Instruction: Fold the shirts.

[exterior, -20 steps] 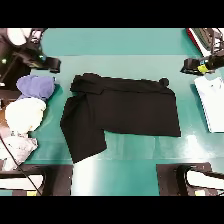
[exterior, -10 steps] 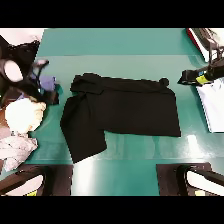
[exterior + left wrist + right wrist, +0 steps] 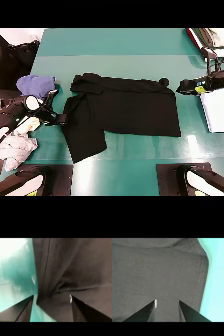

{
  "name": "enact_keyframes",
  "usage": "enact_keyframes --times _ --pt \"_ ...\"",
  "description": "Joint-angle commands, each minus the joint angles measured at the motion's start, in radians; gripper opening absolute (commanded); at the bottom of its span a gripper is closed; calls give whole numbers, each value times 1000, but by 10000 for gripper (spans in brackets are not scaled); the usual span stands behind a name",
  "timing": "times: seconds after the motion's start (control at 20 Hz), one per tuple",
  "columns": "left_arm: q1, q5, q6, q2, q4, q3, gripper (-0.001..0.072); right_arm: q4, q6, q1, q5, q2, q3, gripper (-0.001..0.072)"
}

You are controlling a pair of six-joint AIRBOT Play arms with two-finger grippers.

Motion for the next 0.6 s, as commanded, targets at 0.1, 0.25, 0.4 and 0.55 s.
enact_keyframes --times 0.1,0.25,0.4,0.55 --pt "1 83 -5 -6 -79 -28 294 0 0 1 10 10 -10 337" --pt "1 55 -6 -4 -80 -13 22 -4 -8 -16 85 10 -11 337" --pt "1 11 -6 42 -72 43 22 -9 -35 -86 174 28 -66 337" --pt "1 -3 2 91 -74 94 22 -8 -45 -195 159 71 -245 339"
